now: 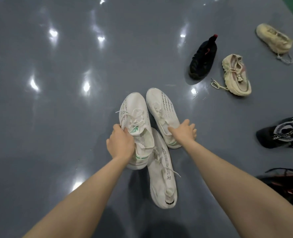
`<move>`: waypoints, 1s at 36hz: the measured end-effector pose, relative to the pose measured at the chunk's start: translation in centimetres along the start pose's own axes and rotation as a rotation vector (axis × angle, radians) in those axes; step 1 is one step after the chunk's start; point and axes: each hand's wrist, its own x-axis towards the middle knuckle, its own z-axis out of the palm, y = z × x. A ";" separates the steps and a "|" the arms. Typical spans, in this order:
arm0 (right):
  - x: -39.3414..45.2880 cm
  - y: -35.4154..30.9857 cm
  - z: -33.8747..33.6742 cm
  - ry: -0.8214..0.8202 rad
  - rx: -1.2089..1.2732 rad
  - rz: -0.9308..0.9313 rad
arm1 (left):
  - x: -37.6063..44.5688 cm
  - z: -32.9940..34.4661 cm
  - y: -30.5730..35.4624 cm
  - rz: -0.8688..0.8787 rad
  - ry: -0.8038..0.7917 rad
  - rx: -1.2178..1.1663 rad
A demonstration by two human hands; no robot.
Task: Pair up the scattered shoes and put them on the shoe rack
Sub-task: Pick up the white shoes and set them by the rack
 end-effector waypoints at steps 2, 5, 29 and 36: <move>0.4 0.2 0.2 0.012 0.085 -0.025 | 0.2 0.2 0.0 0.003 0.000 0.007; 0.3 0.5 -0.1 0.042 0.156 -0.089 | 0.3 0.3 0.1 0.015 -0.007 0.018; -23.3 -3.0 -30.4 0.065 0.080 -0.024 | -15.9 -25.6 22.0 0.168 -0.223 0.252; -29.3 -1.5 -40.5 0.116 0.082 0.160 | -22.2 -29.8 30.8 0.352 -0.339 0.412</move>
